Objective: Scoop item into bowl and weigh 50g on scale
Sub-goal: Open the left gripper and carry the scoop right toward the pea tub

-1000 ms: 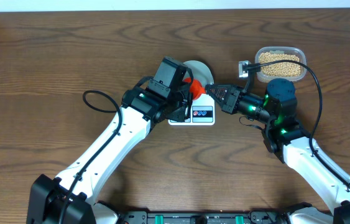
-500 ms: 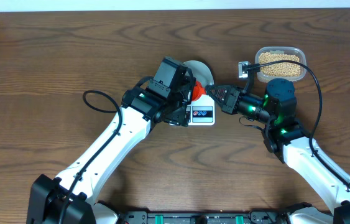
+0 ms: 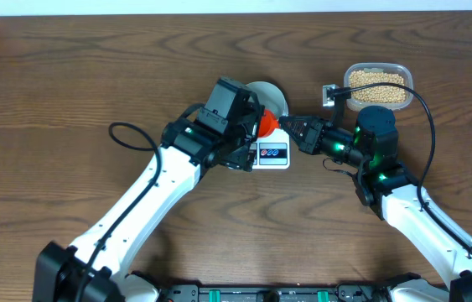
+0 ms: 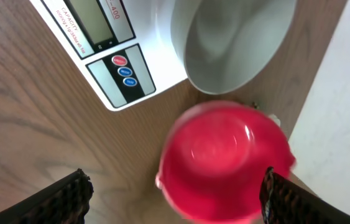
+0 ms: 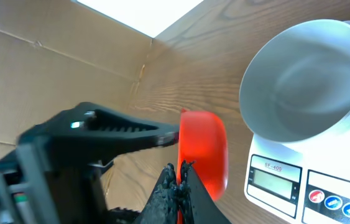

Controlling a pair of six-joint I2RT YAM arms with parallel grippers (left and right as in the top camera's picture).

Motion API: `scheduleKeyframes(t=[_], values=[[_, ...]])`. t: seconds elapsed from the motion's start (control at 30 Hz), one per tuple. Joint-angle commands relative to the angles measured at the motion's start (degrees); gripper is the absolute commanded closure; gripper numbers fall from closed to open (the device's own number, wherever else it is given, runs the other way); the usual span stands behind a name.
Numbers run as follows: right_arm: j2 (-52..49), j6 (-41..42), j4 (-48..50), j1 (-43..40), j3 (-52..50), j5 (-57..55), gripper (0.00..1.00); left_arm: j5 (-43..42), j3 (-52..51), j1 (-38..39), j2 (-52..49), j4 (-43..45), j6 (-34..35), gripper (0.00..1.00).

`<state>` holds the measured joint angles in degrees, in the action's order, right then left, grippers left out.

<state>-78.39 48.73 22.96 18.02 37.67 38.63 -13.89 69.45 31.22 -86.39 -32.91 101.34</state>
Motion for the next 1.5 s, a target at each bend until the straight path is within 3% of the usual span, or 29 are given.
scheduleKeyframes(t=[0.0, 0.17, 0.6, 0.83, 0.97, 1.27, 1.47], values=[[-0.5, -1.1, 0.0, 0.3, 0.9, -1.0, 0.99, -0.4, 0.1, 0.0, 3.8, -2.1, -1.9, 0.12], [-0.5, -1.0, 0.0, -0.8, 0.9, -1.0, 0.99, -0.4, 0.1, -0.3, 8.3, -5.2, -3.0, 0.12], [1.2, -1.0, 0.3, -4.7, 1.7, -1.1, 0.99, 4.5, 0.1, -0.7, 13.0, -10.2, -22.3, 0.11], [2.8, -2.1, -3.1, -4.9, 4.6, -1.1, 0.98, 4.5, 0.1, -0.7, 13.0, -11.4, -25.3, 0.12], [2.8, -4.8, -10.9, -5.0, 8.3, -3.2, 0.98, 4.7, 0.1, -0.7, 13.0, -11.4, -25.3, 0.11], [2.8, -13.2, -36.5, -5.0, 19.8, -16.0, 0.98, 13.3, 0.1, -0.7, 13.0, -11.4, -26.5, 0.11], [2.8, -17.4, -53.1, -5.0, 29.0, -28.7, 0.98, 16.2, 0.1, -0.7, 13.0, -11.4, -36.0, 0.12]])
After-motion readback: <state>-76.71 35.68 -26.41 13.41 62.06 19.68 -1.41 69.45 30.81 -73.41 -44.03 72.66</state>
